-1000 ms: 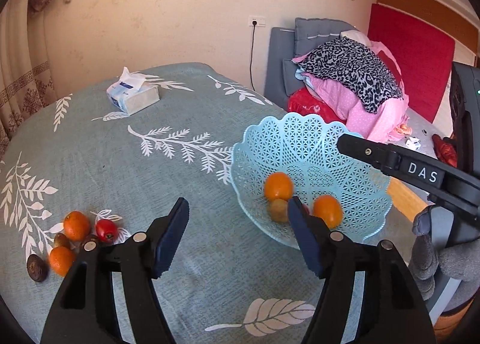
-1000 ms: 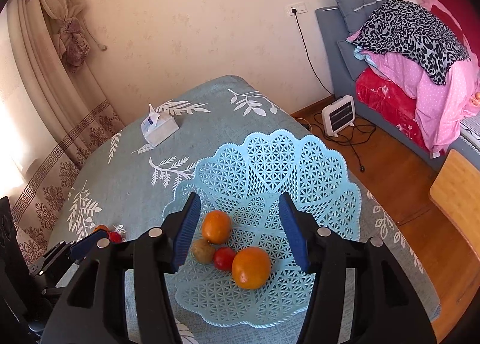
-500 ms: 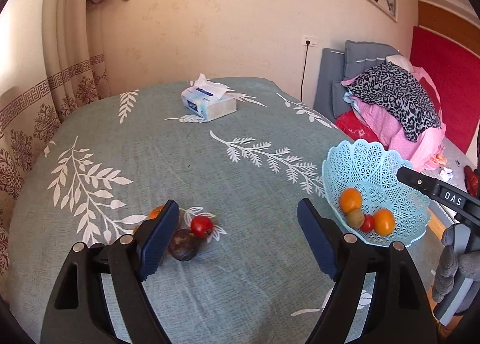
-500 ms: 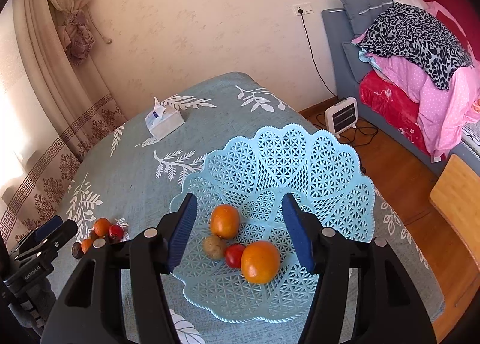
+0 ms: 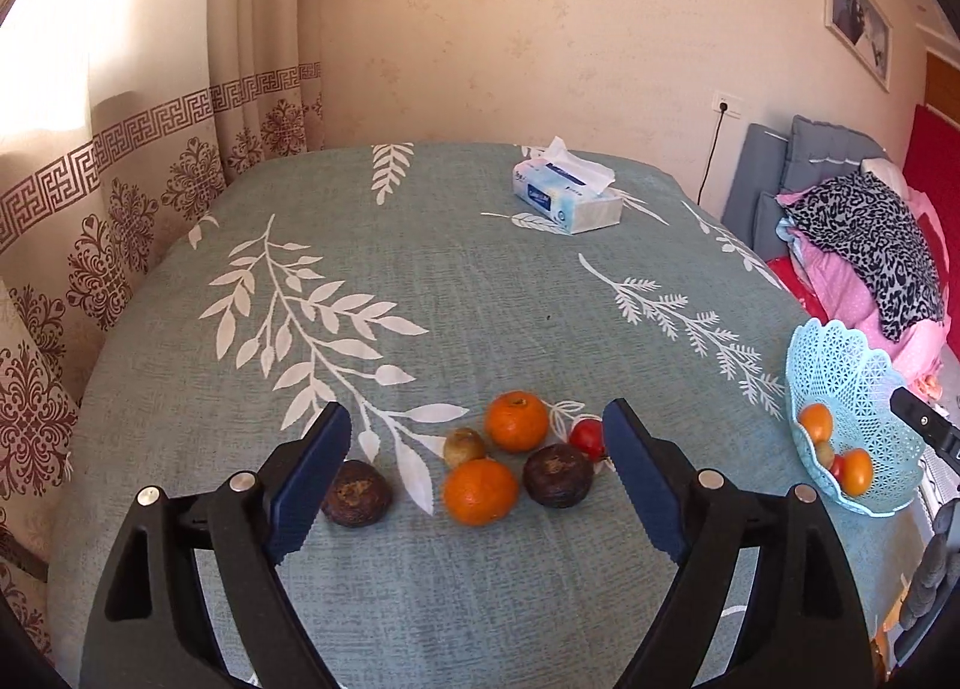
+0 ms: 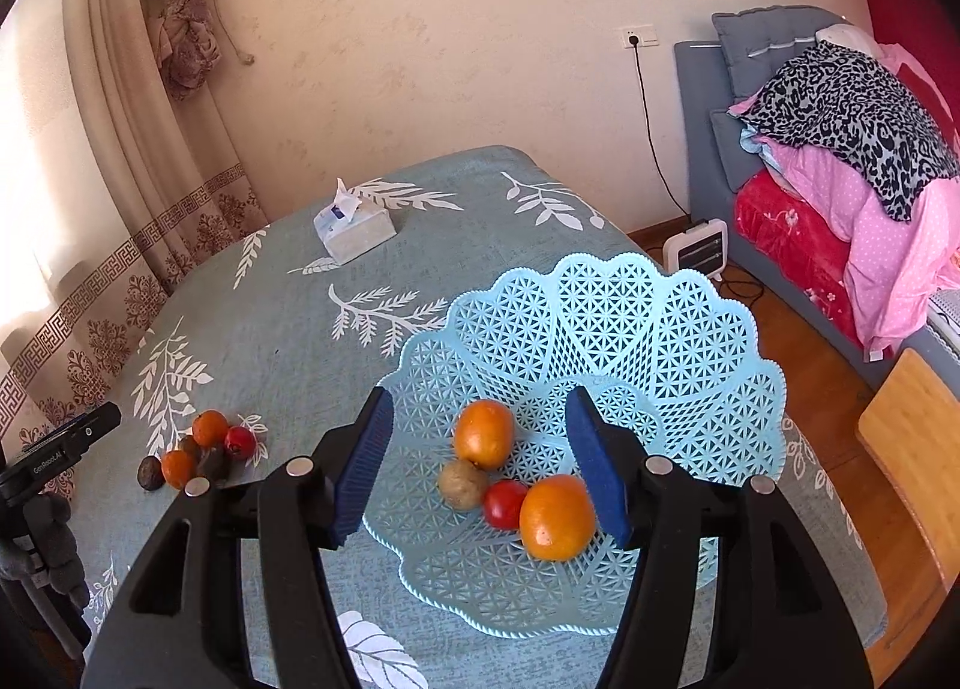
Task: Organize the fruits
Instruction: 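Move the left tool to the dark round avocado and close on it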
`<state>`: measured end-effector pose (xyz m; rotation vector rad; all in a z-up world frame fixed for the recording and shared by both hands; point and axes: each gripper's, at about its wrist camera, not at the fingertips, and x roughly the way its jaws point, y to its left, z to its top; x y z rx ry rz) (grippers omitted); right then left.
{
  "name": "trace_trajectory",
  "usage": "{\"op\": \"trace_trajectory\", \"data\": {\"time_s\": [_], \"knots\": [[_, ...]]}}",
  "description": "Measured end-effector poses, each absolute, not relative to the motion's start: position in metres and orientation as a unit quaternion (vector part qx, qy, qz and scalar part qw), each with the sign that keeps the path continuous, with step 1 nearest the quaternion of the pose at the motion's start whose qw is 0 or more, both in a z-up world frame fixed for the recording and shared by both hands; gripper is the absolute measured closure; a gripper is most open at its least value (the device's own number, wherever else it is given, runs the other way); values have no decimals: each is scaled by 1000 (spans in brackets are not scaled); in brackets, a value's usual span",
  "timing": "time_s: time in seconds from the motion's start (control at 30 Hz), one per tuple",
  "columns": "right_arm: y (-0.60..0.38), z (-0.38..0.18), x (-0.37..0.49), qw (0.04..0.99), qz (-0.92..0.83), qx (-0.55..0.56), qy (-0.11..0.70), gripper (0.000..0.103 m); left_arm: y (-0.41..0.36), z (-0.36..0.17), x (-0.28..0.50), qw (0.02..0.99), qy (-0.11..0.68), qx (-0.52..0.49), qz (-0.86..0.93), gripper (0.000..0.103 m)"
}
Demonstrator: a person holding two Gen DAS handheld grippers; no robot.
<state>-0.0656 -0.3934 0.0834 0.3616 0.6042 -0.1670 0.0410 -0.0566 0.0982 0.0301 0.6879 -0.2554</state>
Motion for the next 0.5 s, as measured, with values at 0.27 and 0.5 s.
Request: {"op": "trace_trajectory", "data": {"time_s": [0.27,0.5], "knots": [[-379,80,-62,936,-73,160,304,42,-20,72,52,928,364,-5,-77,18],[-361,73,-55,935,-57,143,320,42,-5,37,67,914,402,-18,-52,19]]}}
